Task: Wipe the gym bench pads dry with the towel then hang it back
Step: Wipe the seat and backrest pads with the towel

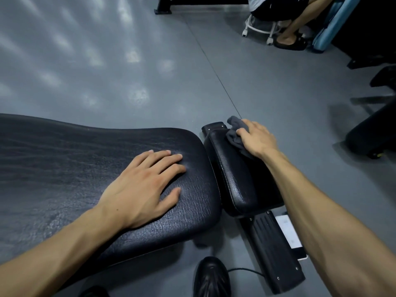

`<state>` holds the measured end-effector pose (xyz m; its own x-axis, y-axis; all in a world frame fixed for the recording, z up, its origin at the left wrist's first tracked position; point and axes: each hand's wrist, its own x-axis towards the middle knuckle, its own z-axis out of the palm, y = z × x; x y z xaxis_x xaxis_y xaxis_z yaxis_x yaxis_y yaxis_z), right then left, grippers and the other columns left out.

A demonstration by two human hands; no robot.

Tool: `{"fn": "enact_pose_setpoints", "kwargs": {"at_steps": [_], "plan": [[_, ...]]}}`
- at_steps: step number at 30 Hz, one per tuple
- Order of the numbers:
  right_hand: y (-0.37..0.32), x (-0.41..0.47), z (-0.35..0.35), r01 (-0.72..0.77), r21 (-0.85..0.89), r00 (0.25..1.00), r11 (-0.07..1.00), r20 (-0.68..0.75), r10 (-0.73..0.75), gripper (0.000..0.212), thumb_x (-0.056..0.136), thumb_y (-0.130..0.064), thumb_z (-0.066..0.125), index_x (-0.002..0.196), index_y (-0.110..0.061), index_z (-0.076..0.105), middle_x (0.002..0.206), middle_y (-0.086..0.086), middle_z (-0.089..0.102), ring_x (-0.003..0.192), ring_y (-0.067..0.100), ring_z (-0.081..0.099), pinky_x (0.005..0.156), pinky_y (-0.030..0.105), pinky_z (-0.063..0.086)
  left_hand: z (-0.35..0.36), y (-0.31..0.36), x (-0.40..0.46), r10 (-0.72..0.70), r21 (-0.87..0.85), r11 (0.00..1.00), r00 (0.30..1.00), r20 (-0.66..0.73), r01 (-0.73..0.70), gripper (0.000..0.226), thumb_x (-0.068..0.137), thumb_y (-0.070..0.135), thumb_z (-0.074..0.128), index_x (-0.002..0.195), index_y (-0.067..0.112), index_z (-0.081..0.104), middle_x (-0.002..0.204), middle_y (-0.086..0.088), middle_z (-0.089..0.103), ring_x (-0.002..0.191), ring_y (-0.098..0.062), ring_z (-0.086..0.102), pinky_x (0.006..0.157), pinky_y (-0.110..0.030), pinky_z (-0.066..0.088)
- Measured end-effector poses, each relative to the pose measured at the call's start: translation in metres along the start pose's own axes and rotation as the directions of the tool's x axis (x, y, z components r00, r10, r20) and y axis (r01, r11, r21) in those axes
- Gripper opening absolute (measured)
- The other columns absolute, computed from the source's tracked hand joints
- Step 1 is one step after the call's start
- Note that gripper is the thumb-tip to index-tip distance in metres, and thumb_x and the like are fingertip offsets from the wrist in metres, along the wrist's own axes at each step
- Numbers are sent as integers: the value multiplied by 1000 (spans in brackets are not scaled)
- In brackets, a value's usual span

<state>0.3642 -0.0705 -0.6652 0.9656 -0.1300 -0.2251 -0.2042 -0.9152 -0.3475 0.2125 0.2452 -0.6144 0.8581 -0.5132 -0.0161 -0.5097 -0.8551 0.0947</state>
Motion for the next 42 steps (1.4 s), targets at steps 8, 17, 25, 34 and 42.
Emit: {"fn": "enact_pose_setpoints", "kwargs": {"at_steps": [8, 17, 25, 34, 42], "plan": [[-39, -110, 28, 418, -153, 900, 896, -67, -431, 63, 93, -48, 25, 151, -30, 41, 169, -3, 17, 157, 25, 8, 126, 52, 5, 0, 1, 0, 1, 4, 1000, 1000, -6, -1, 46, 98, 55, 39, 137, 35, 53, 158, 11, 42, 149, -16, 33, 123, -44, 24], [-48, -76, 21, 369, -136, 929, 920, 40, -367, 59, 98, -37, 42, 155, -39, 28, 171, -4, 0, 157, 25, -3, 124, 53, -2, -3, 0, 0, -3, -13, 1000, 1000, -16, 3, 45, 97, 56, 41, 135, 37, 54, 156, 12, 44, 147, -14, 35, 123, -41, 22], [-22, -128, 24, 395, -100, 918, 913, 10, -396, 60, 98, -38, 30, 158, -38, 24, 171, -6, -4, 157, 21, -7, 126, 48, -2, -3, 1, -1, -12, -14, 1000, 1000, -10, 12, 47, 97, 58, 36, 137, 38, 52, 158, 14, 41, 149, -12, 31, 124, -39, 20], [-17, -145, 25, 382, -179, 924, 907, 65, -377, 65, 94, -43, 29, 158, -40, 21, 170, -6, -10, 157, 23, -10, 126, 49, -1, 1, -1, 1, -4, -9, 1000, 1000, -18, 4, 47, 97, 57, 37, 137, 37, 52, 158, 14, 40, 149, -11, 31, 124, -39, 20], [-50, -85, 22, 354, -152, 935, 923, 61, -349, 63, 102, -34, 42, 160, -39, 17, 171, -3, -9, 157, 25, -10, 125, 51, -5, -3, -1, 1, -3, -22, 1000, 1000, -20, 2, 46, 95, 57, 39, 134, 37, 54, 155, 15, 43, 147, -11, 34, 123, -39, 23]]}}
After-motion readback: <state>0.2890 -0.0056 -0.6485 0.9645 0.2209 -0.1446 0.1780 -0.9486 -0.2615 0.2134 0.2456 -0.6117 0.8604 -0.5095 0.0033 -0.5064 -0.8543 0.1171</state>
